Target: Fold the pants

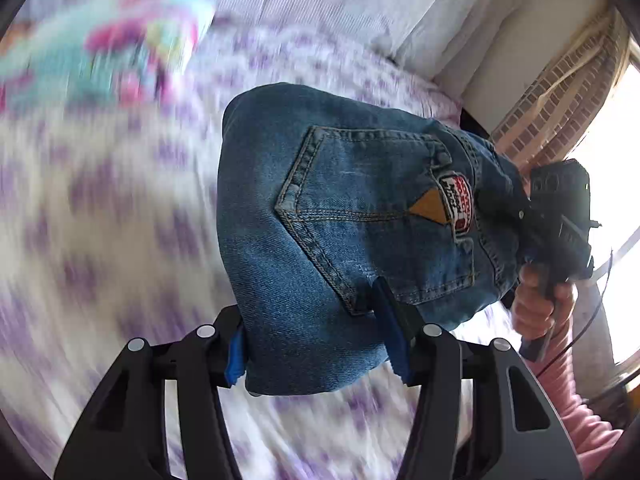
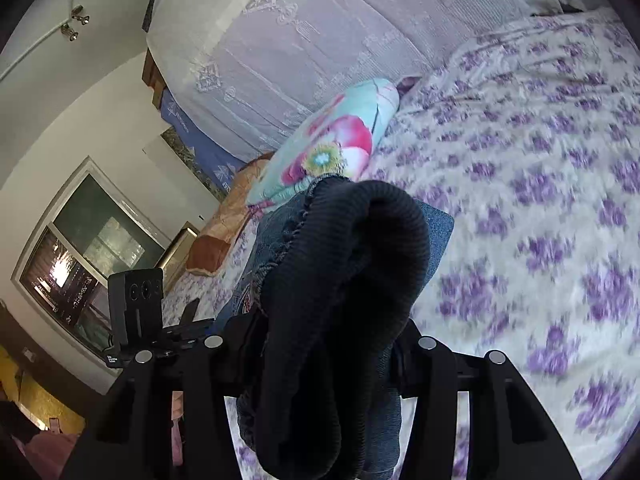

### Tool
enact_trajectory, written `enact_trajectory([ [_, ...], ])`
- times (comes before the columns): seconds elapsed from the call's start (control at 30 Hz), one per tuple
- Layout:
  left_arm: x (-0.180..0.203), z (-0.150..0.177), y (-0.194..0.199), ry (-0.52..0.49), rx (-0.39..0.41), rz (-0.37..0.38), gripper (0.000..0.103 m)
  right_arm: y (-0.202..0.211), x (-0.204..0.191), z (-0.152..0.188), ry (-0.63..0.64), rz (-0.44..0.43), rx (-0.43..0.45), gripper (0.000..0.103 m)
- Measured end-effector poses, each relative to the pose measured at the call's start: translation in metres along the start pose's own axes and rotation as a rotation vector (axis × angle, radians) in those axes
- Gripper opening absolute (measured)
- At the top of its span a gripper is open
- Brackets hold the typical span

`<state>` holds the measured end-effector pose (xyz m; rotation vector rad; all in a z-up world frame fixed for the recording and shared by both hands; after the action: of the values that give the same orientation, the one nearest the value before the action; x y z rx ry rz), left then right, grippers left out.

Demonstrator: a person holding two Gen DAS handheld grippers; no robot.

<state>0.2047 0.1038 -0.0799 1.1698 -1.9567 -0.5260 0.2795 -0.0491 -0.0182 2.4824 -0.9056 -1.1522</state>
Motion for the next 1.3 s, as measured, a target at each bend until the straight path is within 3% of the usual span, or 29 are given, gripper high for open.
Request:
enact_trajectory([
  [0.13,-0.012,-0.083,-0.012,-0.079,0.077,-0.077,0.054,-0.029,0.023,-0.079,-0.007,-0.02,0.027,0.052],
  [0.27,-0.047,-0.141,-0.066,-0.08,0.071,-0.111,0.054,-0.077,0.077,-0.128,-0.038,-0.018,0.006,0.052],
  [0.4,-0.1,-0.141,-0.147,0.01,-0.045,-0.094,0.054,-0.139,0.152,-0.113,-0.114,0.038,-0.081,0.054],
  [0.43,-0.112,-0.134,-0.168,0.049,-0.083,-0.085,0.054,-0.157,0.178,-0.098,-0.139,0.076,-0.117,0.061],
  [0.47,-0.126,-0.125,-0.186,0.082,-0.1,-0.085,0.066,-0.166,0.196,-0.087,-0.153,0.111,-0.118,0.065],
  [0.5,-0.131,-0.122,-0.189,0.101,-0.043,-0.035,0.071,-0.165,0.202,-0.086,-0.164,0.062,-0.054,0.065],
  [0.57,-0.124,-0.125,-0.183,0.043,-0.04,-0.073,0.075,-0.156,0.196,-0.088,-0.173,0.0,-0.018,0.069],
  [0.6,-0.121,-0.127,-0.177,-0.013,-0.021,-0.117,0.081,-0.154,0.196,-0.087,-0.174,0.02,-0.024,0.07],
  [0.63,-0.118,-0.132,-0.168,-0.089,0.036,-0.201,0.084,-0.153,0.196,-0.086,-0.171,0.045,-0.032,0.071],
  [0.7,-0.116,-0.135,-0.158,-0.148,0.076,-0.288,0.085,-0.144,0.195,-0.084,-0.161,0.125,-0.047,0.075],
  [0.8,-0.104,-0.147,-0.127,-0.183,0.15,-0.329,0.085,-0.112,0.183,-0.083,-0.125,0.22,-0.006,0.078],
  [0.9,-0.085,-0.173,-0.1,-0.192,0.243,-0.324,0.089,-0.073,0.152,-0.101,-0.033,0.259,0.129,0.078],
  [0.97,-0.069,-0.186,-0.115,-0.201,0.221,-0.289,0.09,-0.07,0.121,-0.118,0.085,0.268,0.181,0.078],
  [1.03,-0.061,-0.192,-0.142,-0.213,0.188,-0.307,0.09,-0.087,0.105,-0.13,0.169,0.292,0.191,0.078],
  [1.1,-0.07,-0.186,-0.169,-0.218,0.151,-0.364,0.09,-0.116,0.116,-0.128,0.2,0.33,0.152,0.078],
  [1.13,-0.081,-0.182,-0.193,-0.203,0.092,-0.403,0.09,-0.13,0.129,-0.121,0.18,0.36,0.11,0.078],
  [1.17,-0.094,-0.173,-0.208,-0.184,0.043,-0.425,0.093,-0.145,0.149,-0.109,0.152,0.406,0.054,0.078],
  [1.2,-0.101,-0.167,-0.213,-0.168,0.044,-0.421,0.096,-0.156,0.166,-0.097,0.168,0.457,0.025,0.078],
  [1.23,-0.103,-0.164,-0.214,-0.156,0.071,-0.404,0.097,-0.154,0.164,-0.092,0.226,0.485,0.049,0.078],
  [1.3,-0.098,-0.164,-0.203,-0.169,0.045,-0.428,0.096,-0.141,0.149,-0.091,0.242,0.527,0.079,0.078],
])
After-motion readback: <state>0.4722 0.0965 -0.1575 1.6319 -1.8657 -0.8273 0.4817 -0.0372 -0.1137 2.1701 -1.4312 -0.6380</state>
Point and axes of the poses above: each gripper's, at about its wrist camera, not at the fingertips, and y roughly against the way its jaws point, x to its right, z to its underside, the point moved 9 cm from there along -y, roughly the way its jaws point
